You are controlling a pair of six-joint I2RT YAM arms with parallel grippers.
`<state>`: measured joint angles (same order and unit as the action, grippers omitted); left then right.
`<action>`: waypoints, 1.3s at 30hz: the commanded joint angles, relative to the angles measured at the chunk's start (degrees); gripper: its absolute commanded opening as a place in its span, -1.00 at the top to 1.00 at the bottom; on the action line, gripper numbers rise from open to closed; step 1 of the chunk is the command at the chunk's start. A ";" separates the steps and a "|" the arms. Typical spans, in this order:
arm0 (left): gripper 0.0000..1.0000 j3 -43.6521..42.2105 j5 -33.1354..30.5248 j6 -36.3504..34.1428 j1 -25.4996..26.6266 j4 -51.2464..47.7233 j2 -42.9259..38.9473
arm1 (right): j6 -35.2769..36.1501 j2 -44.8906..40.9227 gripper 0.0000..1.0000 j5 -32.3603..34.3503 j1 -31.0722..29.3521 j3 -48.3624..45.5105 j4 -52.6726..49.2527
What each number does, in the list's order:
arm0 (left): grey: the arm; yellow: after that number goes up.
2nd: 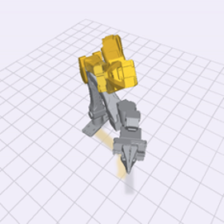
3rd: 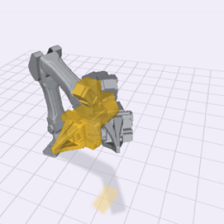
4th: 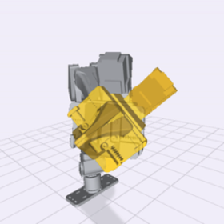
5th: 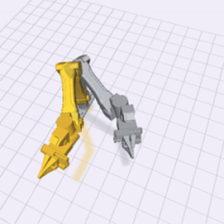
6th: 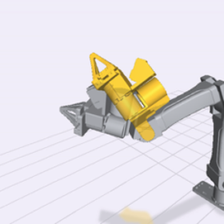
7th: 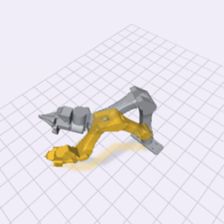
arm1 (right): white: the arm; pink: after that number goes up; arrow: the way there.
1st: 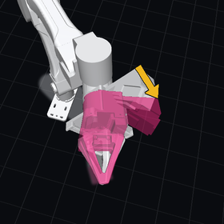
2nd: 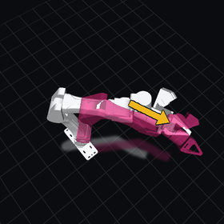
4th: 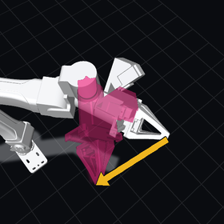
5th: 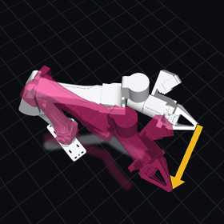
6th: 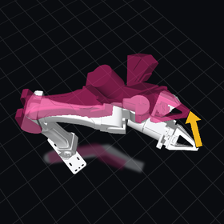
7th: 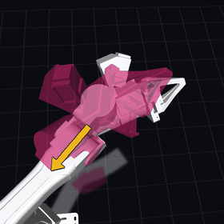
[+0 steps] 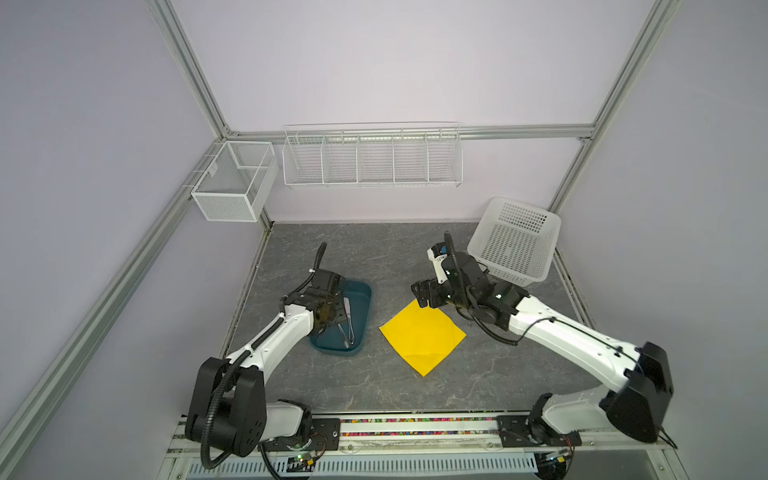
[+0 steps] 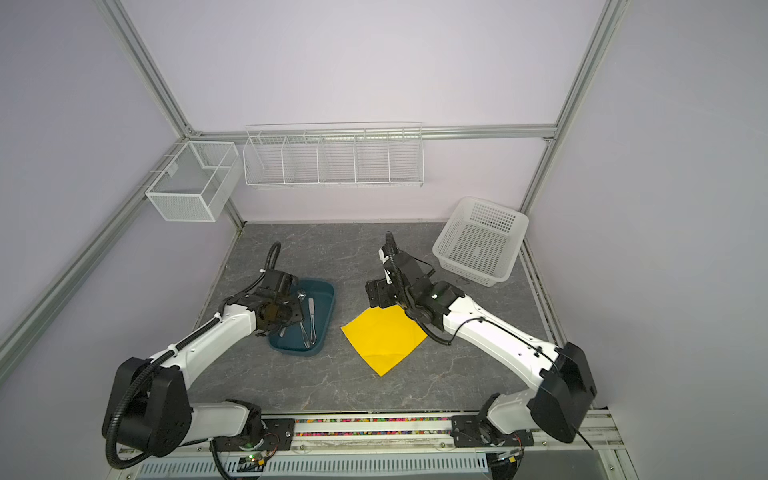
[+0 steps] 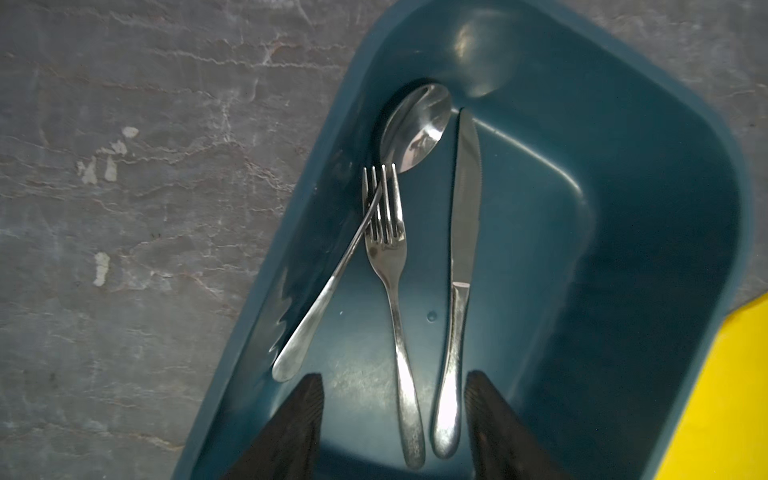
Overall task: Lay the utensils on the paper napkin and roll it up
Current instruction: 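Lower the left gripper into the teal tray and grasp the silver fork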
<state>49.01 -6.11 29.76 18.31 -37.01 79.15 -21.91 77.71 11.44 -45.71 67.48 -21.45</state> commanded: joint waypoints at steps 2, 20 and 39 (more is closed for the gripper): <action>0.06 4.71 1.76 0.20 -0.20 -3.98 6.53 | 6.21 -1.88 -0.78 -3.15 3.52 -2.38 0.19; 0.30 9.80 0.37 2.02 0.59 -5.94 20.69 | 2.44 1.15 -0.78 -8.49 3.61 -2.62 -1.49; 0.58 12.68 3.43 -1.06 1.71 -12.64 22.89 | 5.55 3.73 -0.78 -6.00 3.64 0.20 -5.72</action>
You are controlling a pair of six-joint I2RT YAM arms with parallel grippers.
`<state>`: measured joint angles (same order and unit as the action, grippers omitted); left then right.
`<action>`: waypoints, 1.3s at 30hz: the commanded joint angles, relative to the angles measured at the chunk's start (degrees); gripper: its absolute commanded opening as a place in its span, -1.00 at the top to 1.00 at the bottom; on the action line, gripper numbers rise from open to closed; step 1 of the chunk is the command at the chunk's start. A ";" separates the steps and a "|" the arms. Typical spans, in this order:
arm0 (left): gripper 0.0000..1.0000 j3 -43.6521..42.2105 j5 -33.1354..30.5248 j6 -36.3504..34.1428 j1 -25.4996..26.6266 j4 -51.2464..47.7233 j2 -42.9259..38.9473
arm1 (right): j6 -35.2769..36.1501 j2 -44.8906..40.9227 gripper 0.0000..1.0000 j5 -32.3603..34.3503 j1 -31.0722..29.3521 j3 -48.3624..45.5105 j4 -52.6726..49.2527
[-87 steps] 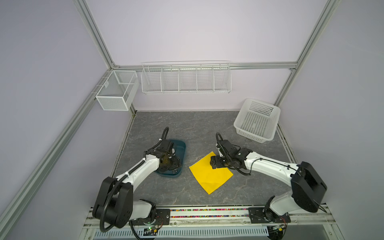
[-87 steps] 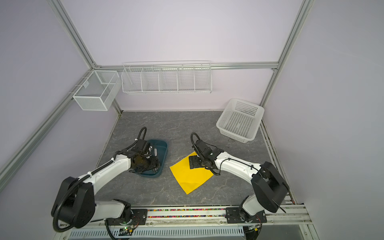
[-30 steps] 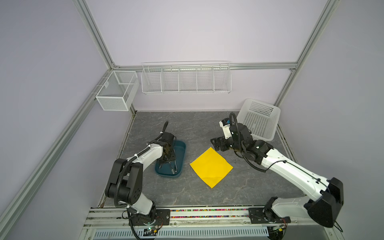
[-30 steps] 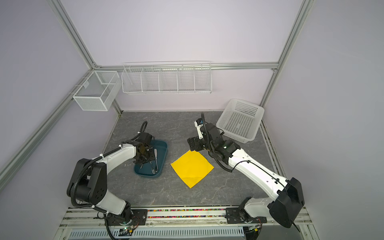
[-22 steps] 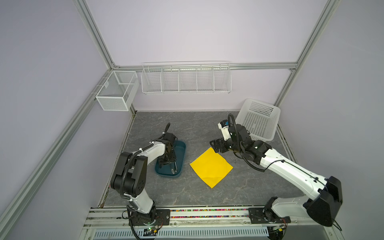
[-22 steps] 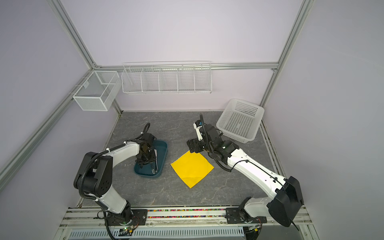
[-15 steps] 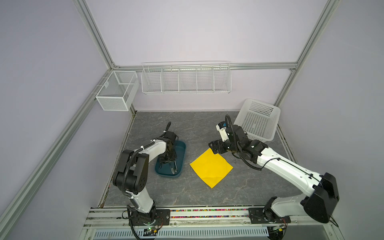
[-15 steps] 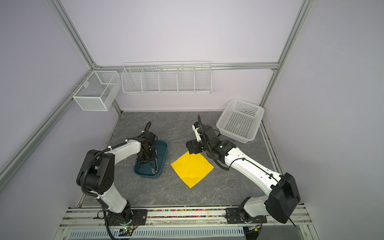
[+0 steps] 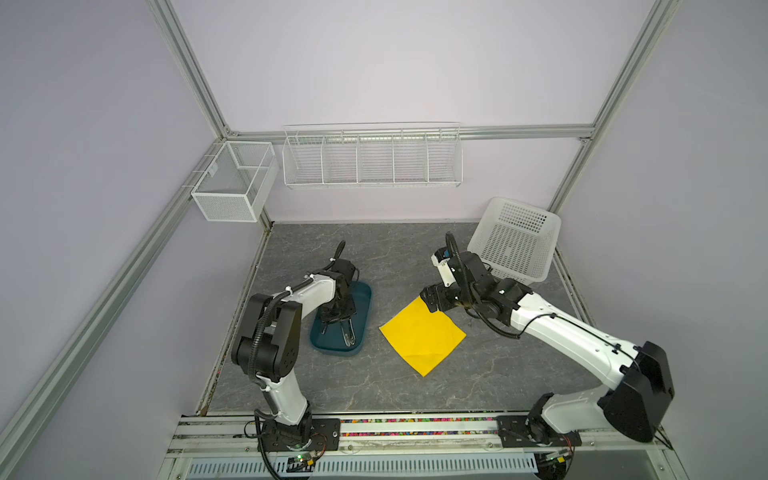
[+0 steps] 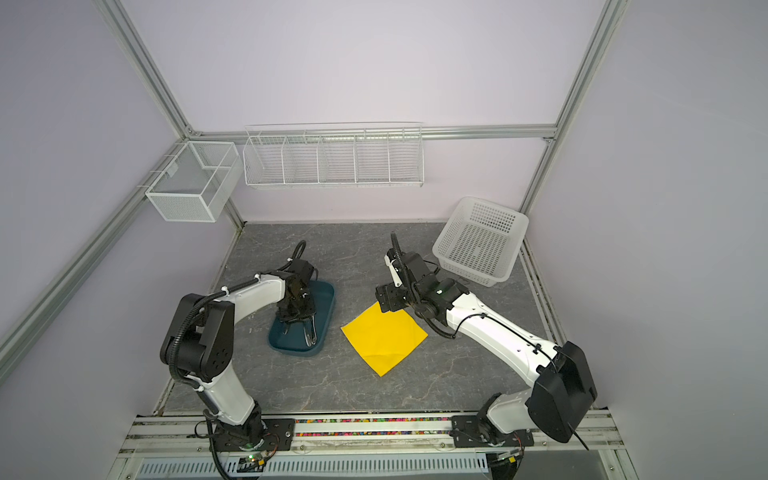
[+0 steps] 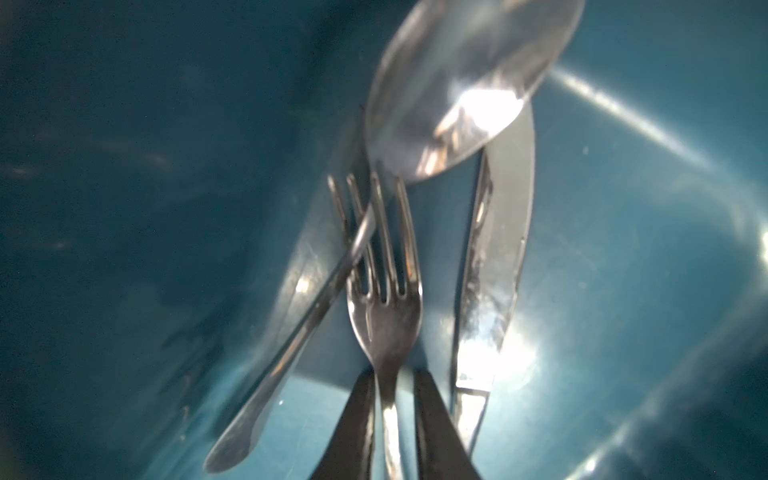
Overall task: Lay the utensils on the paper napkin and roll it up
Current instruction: 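Lower the left gripper into the teal tray and grasp the silver fork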
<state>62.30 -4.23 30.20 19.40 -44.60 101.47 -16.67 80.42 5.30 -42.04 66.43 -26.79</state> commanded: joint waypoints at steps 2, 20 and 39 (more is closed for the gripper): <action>0.59 -0.41 2.12 -1.94 0.64 -5.12 0.75 | 0.08 1.35 -0.78 0.07 -0.06 1.33 -0.07; 0.98 2.16 1.16 -3.97 0.82 -7.51 -0.80 | -1.54 0.68 -0.78 2.56 -0.06 1.42 -0.75; 0.99 0.52 9.41 -6.90 -0.50 -10.78 -8.24 | -3.88 -1.03 -0.78 4.89 -0.10 0.01 -0.99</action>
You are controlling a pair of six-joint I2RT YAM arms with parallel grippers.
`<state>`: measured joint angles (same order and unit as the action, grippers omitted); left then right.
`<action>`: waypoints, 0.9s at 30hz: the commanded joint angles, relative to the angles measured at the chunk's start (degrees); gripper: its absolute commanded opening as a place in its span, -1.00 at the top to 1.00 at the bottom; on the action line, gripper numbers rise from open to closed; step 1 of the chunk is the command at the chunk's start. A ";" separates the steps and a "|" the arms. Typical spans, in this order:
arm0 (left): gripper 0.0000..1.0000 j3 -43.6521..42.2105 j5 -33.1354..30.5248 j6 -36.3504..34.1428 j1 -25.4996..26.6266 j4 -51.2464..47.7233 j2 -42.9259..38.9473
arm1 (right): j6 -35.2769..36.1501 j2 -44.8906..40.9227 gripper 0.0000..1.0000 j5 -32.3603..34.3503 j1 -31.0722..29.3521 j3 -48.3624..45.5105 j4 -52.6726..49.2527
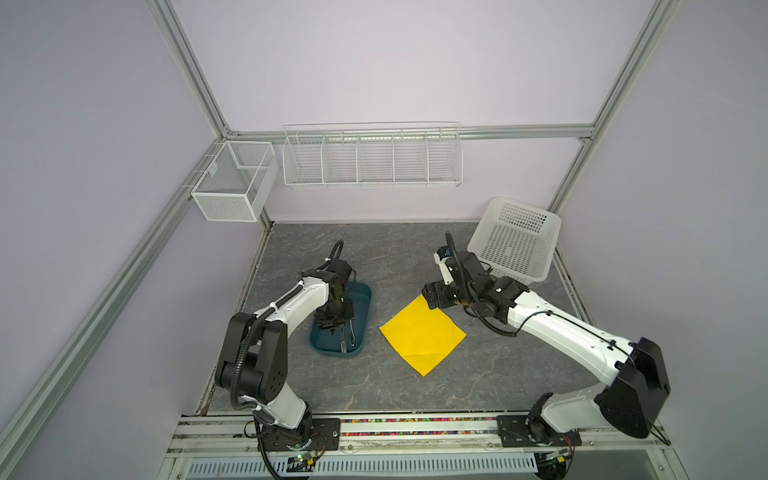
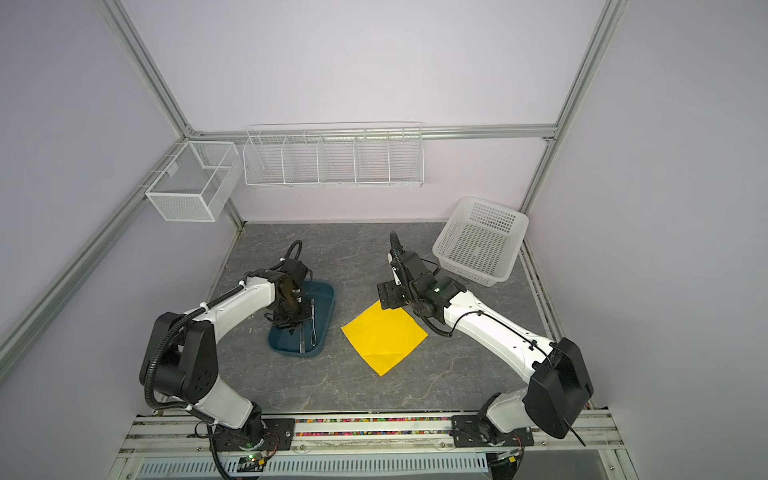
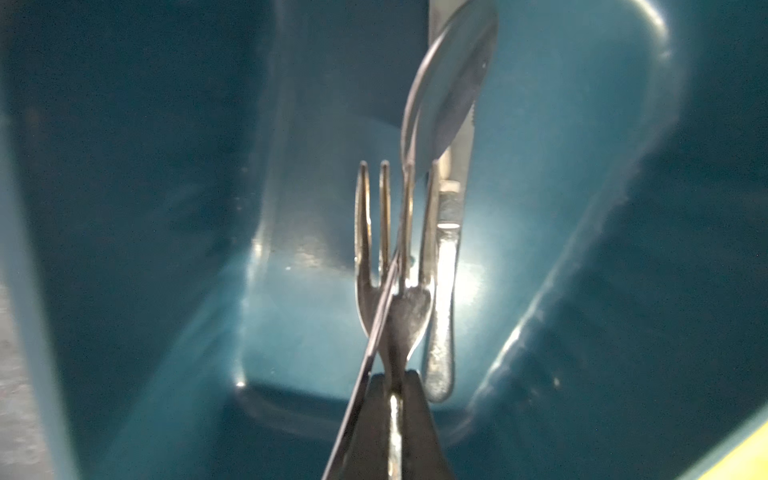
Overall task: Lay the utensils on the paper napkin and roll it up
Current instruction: 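Lower the left gripper into the teal tray and grasp the silver fork, then lift the fork with the left gripper and carry it over the napkin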
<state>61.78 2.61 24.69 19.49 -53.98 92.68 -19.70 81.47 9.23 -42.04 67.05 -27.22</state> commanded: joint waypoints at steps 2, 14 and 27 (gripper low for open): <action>0.99 2.11 1.85 -1.76 -0.59 -3.26 1.10 | -0.97 -2.36 -0.78 1.14 -0.14 -0.74 -0.72; 0.96 7.08 -5.42 -4.52 -0.73 -10.81 -1.72 | -1.78 -2.63 -0.78 1.82 -0.07 -1.65 -0.59; 0.97 9.57 -10.47 -2.78 -0.17 -13.52 -5.60 | -2.65 -2.78 -0.78 2.12 -0.06 -2.36 -0.82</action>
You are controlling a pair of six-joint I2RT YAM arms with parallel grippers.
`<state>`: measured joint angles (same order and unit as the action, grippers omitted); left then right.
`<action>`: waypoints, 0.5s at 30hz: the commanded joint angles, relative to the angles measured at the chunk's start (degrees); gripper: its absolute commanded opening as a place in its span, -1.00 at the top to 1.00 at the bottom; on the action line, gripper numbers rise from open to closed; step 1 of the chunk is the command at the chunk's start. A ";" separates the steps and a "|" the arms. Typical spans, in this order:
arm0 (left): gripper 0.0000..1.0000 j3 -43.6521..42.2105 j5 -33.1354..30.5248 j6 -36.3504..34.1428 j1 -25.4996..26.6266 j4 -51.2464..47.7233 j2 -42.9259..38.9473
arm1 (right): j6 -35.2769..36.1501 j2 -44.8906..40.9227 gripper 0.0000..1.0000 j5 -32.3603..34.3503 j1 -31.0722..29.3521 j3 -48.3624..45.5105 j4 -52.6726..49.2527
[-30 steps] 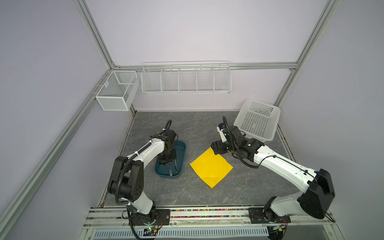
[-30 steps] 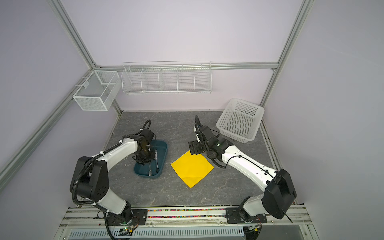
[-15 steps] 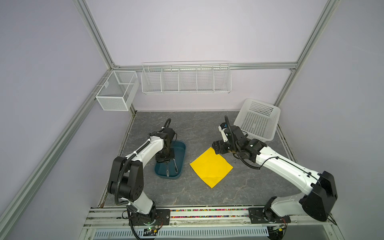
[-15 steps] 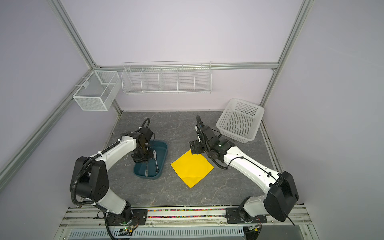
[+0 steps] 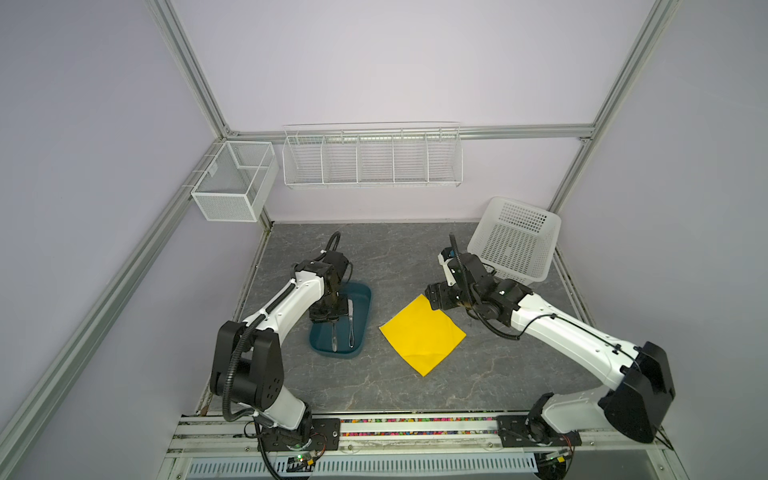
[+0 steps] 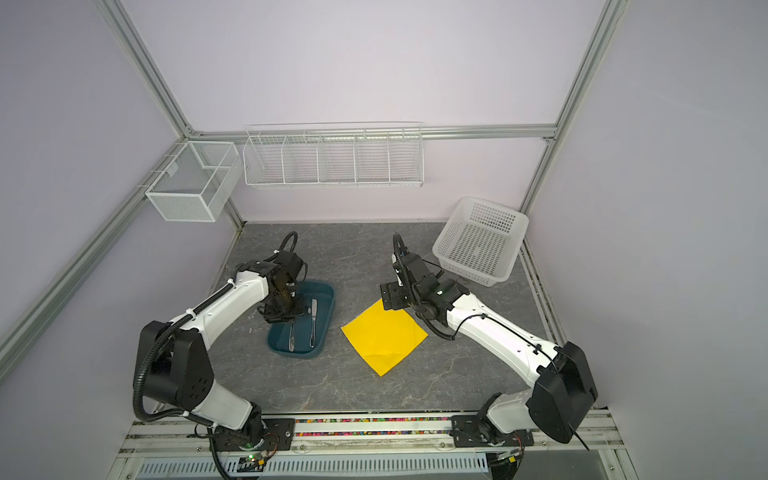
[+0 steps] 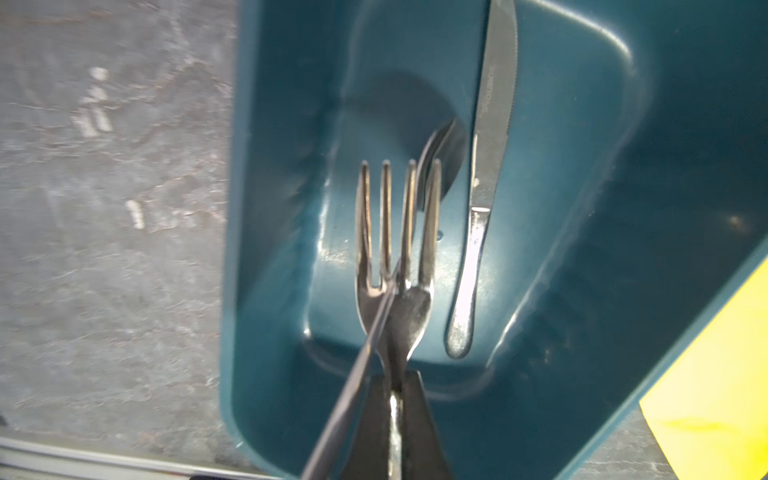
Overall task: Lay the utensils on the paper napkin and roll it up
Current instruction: 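Lift the fork with the left gripper and carry it over the napkin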
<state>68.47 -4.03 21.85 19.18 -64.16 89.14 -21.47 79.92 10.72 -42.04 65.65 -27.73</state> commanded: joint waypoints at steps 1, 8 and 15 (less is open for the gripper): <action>0.97 3.40 -3.40 -0.25 0.16 -3.58 -2.14 | -0.94 -1.17 -0.78 0.47 -0.13 -0.96 -0.16; 0.96 3.35 6.24 -1.45 0.37 -0.17 -3.04 | -1.73 -0.66 -0.78 0.10 -0.09 -1.12 0.22; 1.00 3.54 -2.16 1.01 0.51 -1.27 -7.22 | -1.64 -0.84 -0.78 0.36 -0.12 -1.46 -0.03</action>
<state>71.31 -2.92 22.06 19.66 -64.20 86.15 -22.52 79.92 10.72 -42.04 65.54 -27.66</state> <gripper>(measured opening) 0.048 0.889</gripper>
